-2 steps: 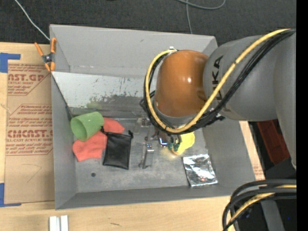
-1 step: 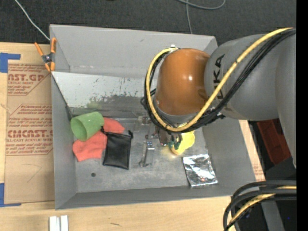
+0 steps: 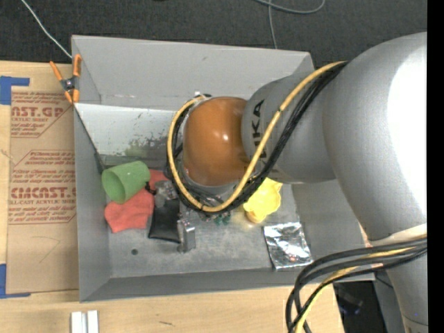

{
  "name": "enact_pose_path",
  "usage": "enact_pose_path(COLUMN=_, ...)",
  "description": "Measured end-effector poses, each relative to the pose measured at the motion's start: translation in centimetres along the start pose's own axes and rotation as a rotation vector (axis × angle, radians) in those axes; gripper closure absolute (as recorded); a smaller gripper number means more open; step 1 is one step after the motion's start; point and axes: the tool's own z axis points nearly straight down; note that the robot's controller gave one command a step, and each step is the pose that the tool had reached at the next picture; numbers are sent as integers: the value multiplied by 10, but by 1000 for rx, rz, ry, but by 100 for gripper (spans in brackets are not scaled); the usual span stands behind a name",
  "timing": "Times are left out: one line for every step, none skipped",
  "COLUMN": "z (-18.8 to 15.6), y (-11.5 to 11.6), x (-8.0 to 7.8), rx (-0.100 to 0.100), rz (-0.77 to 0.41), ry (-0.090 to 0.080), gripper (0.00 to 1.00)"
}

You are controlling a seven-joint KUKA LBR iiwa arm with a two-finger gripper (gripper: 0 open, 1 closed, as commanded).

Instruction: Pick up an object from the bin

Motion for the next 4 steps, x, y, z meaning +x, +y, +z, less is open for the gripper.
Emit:
enact_pose_path(z=-33, y=10, x=-9, rx=0, rz=-72, ry=1, gripper=0)
enact_pose_path(z=-15, y=-19, x=-20, rx=-1, rz=-449, ry=-2, gripper=0)
enact_pose_path(z=31, y=88, x=-50, rx=-2, rz=-128, ry=8, gripper=0)
enact_pose_path(z=31, y=-18, x=-21, rx=-1, rz=-843, ry=-4, gripper=100)
